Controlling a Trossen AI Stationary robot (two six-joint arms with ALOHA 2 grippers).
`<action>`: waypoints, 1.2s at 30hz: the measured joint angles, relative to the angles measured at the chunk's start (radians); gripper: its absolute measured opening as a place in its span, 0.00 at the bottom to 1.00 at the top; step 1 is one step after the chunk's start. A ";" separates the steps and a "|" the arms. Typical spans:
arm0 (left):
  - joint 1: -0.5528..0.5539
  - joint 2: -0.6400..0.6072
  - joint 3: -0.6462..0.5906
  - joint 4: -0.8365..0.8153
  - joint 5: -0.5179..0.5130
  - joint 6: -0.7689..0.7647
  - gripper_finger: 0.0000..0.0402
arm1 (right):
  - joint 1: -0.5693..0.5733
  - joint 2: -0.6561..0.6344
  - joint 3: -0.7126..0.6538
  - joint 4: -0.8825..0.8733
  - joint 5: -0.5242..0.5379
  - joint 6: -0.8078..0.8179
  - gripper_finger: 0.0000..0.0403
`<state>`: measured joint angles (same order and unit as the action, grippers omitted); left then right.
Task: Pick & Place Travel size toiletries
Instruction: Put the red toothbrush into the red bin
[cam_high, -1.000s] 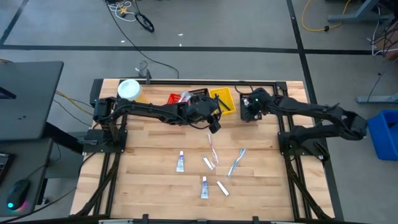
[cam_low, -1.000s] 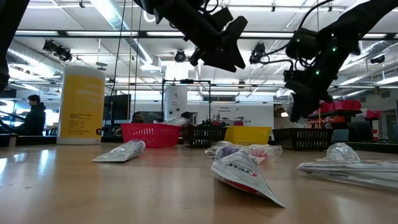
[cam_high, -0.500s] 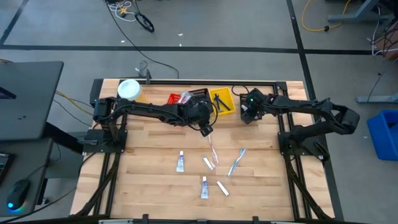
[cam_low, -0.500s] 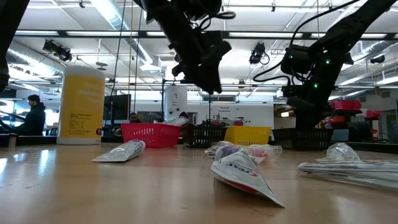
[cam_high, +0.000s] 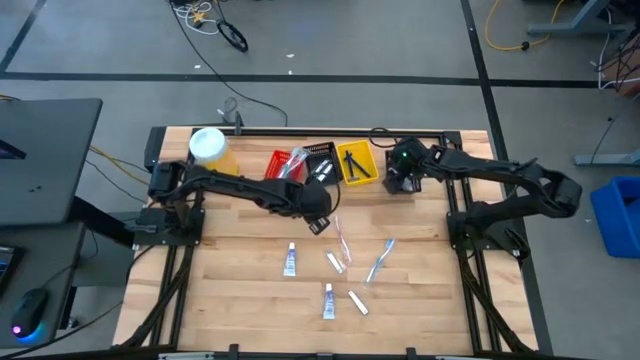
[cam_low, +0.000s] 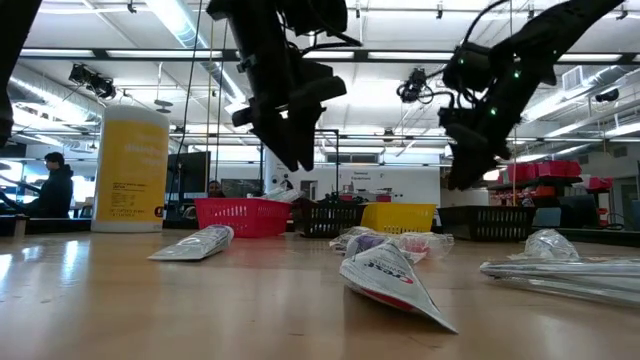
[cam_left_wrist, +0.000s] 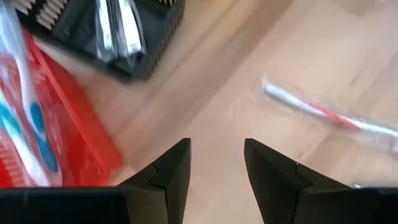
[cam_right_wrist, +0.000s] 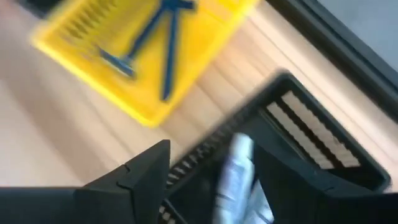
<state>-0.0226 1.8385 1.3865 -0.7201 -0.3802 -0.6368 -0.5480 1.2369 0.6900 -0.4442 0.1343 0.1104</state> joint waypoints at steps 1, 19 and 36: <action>-0.010 0.000 0.000 -0.014 0.000 -0.020 0.39 | 0.011 -0.003 0.009 0.000 -0.014 -0.014 0.59; -0.158 -0.079 0.001 -0.289 -0.161 -0.291 0.39 | 0.373 -0.011 0.035 0.017 -0.172 0.007 0.58; -0.167 -0.120 -0.083 -0.104 -0.136 -0.414 0.39 | 0.594 0.029 -0.095 0.410 -0.100 0.272 0.61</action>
<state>-0.1893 1.7185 1.3035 -0.8239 -0.5161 -1.0512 0.0461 1.2658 0.5947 -0.0340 0.0346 0.3825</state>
